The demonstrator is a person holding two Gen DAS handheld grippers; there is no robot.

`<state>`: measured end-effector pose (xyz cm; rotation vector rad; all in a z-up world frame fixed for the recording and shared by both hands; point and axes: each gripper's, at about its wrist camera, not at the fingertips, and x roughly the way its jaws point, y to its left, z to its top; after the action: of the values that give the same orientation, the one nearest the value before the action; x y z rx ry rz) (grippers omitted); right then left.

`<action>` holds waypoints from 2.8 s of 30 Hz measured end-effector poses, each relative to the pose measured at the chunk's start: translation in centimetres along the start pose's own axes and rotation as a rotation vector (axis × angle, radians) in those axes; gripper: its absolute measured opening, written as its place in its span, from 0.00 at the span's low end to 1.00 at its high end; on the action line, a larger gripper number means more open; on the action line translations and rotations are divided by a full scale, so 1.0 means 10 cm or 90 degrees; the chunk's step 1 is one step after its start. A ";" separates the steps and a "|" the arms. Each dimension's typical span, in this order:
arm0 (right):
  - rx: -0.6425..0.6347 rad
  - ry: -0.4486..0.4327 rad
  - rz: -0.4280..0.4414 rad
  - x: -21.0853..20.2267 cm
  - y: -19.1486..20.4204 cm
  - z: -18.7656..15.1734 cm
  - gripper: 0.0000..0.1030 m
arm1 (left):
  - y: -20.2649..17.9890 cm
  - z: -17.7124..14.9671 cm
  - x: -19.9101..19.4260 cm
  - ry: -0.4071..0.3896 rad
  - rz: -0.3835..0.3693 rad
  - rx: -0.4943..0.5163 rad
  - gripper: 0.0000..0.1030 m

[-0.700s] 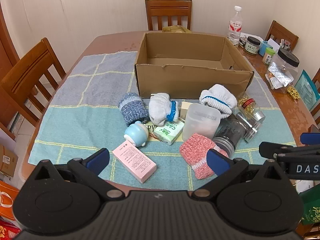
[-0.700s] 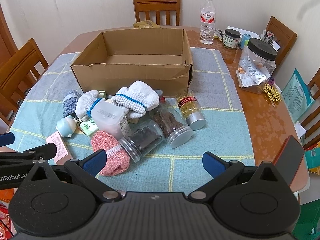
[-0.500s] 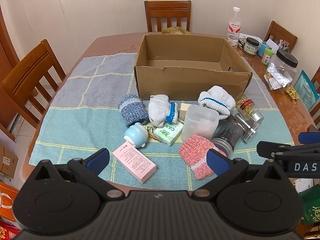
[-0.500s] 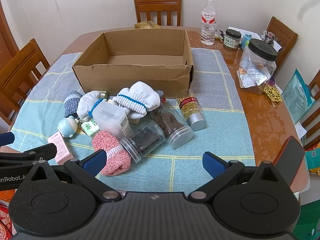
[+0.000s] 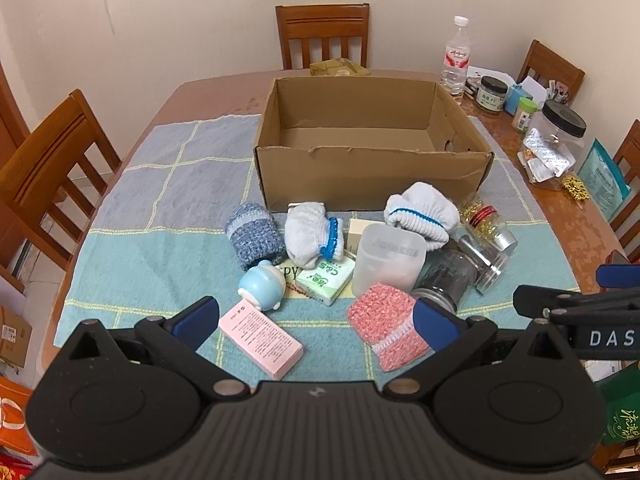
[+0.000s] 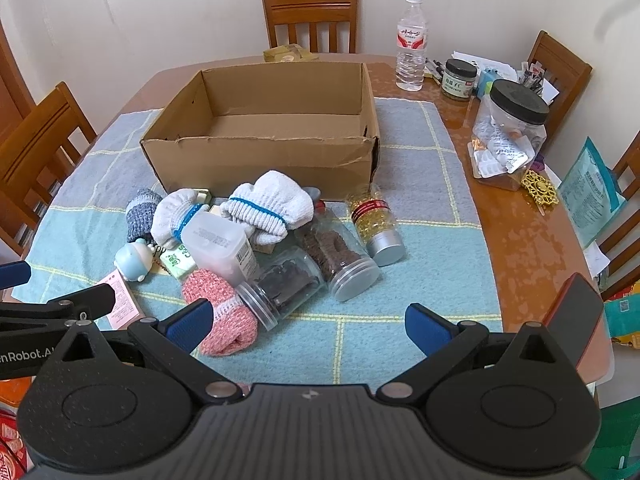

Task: Organize objects
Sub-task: 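Move left gripper toward pink medicine box while right gripper approaches pink knit sock, then close left gripper on pink medicine box while right gripper nears pink sock, then close right gripper on pink knit sock while left gripper holds pink box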

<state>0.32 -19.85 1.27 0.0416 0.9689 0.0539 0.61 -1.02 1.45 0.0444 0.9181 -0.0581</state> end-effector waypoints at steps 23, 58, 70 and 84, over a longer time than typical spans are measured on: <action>0.035 0.013 -0.027 0.19 0.09 -0.03 1.00 | 0.20 -0.03 0.31 -0.034 -0.056 0.081 0.99; 0.020 0.049 0.038 1.01 0.49 -0.51 1.00 | 0.77 -0.47 1.30 0.021 -0.193 0.307 0.98; 0.030 0.053 0.035 1.06 0.58 -0.53 1.00 | 0.92 -0.43 1.34 0.025 -0.201 0.292 0.80; -0.008 0.054 0.048 1.27 0.96 -0.42 1.00 | 1.23 -0.39 1.35 0.032 -0.187 0.248 0.80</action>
<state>3.75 -9.41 -10.97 0.0646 1.0508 0.1317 6.50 11.08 -11.47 0.2730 0.9469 -0.5099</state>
